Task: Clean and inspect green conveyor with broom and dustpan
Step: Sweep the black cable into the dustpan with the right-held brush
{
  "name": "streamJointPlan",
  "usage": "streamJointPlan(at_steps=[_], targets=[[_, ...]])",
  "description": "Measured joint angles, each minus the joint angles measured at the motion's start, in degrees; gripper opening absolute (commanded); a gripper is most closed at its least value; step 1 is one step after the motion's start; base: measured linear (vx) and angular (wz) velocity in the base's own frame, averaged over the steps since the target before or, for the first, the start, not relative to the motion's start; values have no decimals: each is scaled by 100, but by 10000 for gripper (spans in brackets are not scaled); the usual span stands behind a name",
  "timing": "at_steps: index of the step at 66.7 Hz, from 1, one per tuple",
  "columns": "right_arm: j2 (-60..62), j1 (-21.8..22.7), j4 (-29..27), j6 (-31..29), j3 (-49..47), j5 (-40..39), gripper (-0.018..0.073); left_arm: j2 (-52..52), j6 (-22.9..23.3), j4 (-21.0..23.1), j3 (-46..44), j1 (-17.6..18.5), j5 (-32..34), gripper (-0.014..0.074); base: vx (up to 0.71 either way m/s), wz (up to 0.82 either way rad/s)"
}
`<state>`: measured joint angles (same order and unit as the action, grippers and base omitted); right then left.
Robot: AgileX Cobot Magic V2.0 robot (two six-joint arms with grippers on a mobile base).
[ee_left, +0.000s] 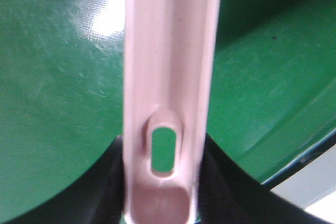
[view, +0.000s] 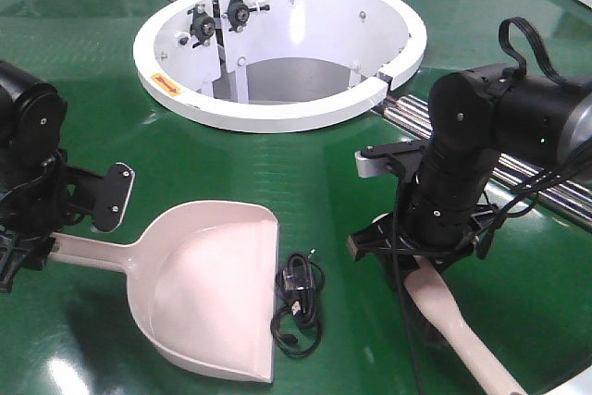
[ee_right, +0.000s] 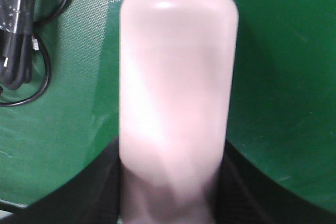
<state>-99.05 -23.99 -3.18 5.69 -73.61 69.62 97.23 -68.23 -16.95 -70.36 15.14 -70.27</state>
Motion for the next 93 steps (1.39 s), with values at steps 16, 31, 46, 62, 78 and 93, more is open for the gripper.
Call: streamJointPlan(at_steps=[16,31,46,62,78,93], targets=[[0,0,0,0,0,0,-5,0,0,4,0,0,0,-23,0,0],[0,0,0,0,0,-6,-5,0,0,4,0,0,0,-23,0,0],[0,0,0,34,0,-192,-5,0,0,4,0,0,4,-23,0,0],[-356,0,-181,272,0,-245,-5,0,0,6,0,0,4,-23,0,0],[-775,-26,-892,264,0,-536,-5,0,0,11,0,0,4,-24,0,0],[-1220,-402,-1221,238,-327,-723,-5,0,0,11,0,0,4,-23,0,0]])
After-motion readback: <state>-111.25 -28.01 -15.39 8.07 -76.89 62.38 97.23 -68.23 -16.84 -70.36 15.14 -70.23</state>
